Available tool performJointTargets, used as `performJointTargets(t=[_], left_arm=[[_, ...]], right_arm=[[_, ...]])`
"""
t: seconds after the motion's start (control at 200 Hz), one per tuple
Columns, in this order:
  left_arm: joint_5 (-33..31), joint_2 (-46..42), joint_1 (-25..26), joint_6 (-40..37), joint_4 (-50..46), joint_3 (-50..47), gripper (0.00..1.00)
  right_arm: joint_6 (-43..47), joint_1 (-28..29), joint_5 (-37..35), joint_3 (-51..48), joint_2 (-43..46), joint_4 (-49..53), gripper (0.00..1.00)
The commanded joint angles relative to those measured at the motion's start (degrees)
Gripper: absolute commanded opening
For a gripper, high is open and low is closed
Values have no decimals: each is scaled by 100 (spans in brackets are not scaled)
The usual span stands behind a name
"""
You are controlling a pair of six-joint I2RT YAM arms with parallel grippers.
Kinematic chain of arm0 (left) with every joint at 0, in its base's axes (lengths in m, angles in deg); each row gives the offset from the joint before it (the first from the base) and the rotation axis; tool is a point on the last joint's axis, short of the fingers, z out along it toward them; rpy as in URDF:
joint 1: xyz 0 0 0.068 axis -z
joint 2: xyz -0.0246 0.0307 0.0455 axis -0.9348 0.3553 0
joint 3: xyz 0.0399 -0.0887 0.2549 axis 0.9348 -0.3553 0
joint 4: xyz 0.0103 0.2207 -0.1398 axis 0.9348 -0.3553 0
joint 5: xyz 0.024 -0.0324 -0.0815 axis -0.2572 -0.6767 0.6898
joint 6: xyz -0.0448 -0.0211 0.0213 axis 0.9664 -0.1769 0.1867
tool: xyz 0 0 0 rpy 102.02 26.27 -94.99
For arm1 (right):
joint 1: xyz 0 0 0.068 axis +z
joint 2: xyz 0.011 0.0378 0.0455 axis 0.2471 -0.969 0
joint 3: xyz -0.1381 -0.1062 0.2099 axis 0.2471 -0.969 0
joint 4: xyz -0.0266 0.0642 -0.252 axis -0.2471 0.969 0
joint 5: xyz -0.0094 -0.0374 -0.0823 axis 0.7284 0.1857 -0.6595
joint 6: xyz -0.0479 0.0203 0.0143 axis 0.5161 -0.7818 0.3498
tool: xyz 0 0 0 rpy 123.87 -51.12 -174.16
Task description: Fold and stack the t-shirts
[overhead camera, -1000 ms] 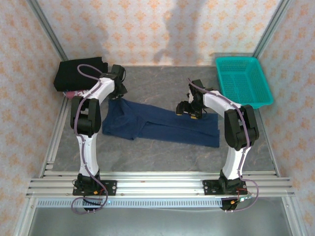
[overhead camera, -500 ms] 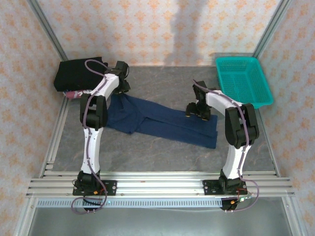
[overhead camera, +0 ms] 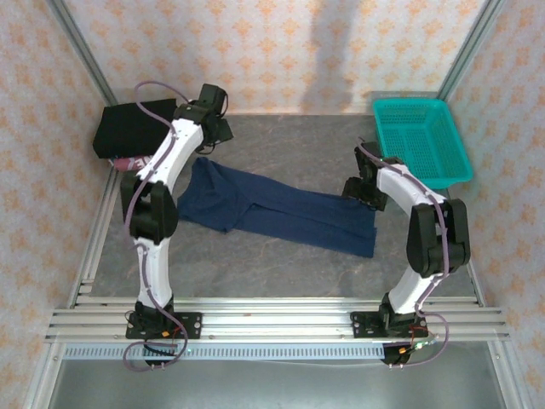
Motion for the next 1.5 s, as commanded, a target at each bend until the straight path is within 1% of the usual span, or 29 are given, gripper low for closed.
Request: performJointTargets(t=[0.0, 0.04, 0.045, 0.07, 0.11, 0.165, 0.22, 0.26, 0.315, 0.38, 0.51, 0.635, 0.741, 0.816, 0.901, 0.976, 1.081, 1.126, 1.216, 1.346, 1.421, 1.491], left_arm=[[69, -535, 284, 472, -63, -1021, 66], [143, -672, 353, 655, 34, -1439, 62], [150, -690, 362, 678, 59, -1509, 61], [171, -746, 409, 768, 162, -1801, 58], [108, -752, 477, 904, 260, -2151, 53], [46, -693, 502, 1045, 336, -2426, 44], [-100, -543, 519, 1070, 433, -2549, 41], [-202, -370, 507, 1058, 441, -2537, 39], [-298, 4, 494, 973, 255, -2320, 37], [-389, 400, 481, 948, 126, -2102, 31], [-347, 963, 370, 925, 114, -1792, 30], [-206, 1639, 149, 742, -90, -1001, 30], [-129, 2338, 35, 451, -505, 343, 29], [-75, 2934, -27, 248, -886, 1553, 30], [199, 3598, -129, 130, -1062, 2737, 31], [495, 4061, -215, 128, -886, 3499, 32], [1202, 4409, -311, 361, -13, 3769, 34], [1458, 4552, -340, 473, 173, 3940, 34], [1626, 4735, -371, 496, 411, 4197, 34], [1757, 4828, -446, 441, 775, 4211, 35], [1804, 4916, -475, 355, 809, 4250, 36], [1898, 4950, -479, 195, 778, 4276, 36]], right_arm=[[181, 17, 796, -168, -26, -208, 73], [169, 17, 860, -137, -126, -141, 66], [169, 17, 872, -130, -154, -123, 63], [186, 17, 912, -121, -222, -89, 57], [182, 30, 912, -125, -315, -78, 50], [139, 50, 829, -145, -439, -55, 41], [97, 61, 724, -160, -571, -1, 34], [52, 74, 617, -196, -655, 6, 30], [12, 95, 459, -301, -716, -5, 29], [-53, 145, 294, -437, -748, 1, 25], [-320, 281, 1, -730, -720, 47, 25], [-626, 576, -279, -885, -646, 178, 23], [-1008, 864, -173, -933, -545, 336, 23], [-1416, 1196, -69, -973, -469, 493, 24], [-2110, 1640, 352, -1136, -313, 429, 24], [-2789, 2106, 757, -1298, -192, 156, 26], [-3709, 2698, 1287, -1454, -203, -489, 28], [-4081, 2910, 1456, -1529, -224, -822, 28], [-4780, 3276, 1662, -1696, -232, -1380, 28], [-6031, 3825, 1597, -2166, -68, -2507, 28], [-6732, 4268, 1399, -2338, -54, -2993, 28], [-7169, 4715, 1192, -2323, -98, -3305, 29]])
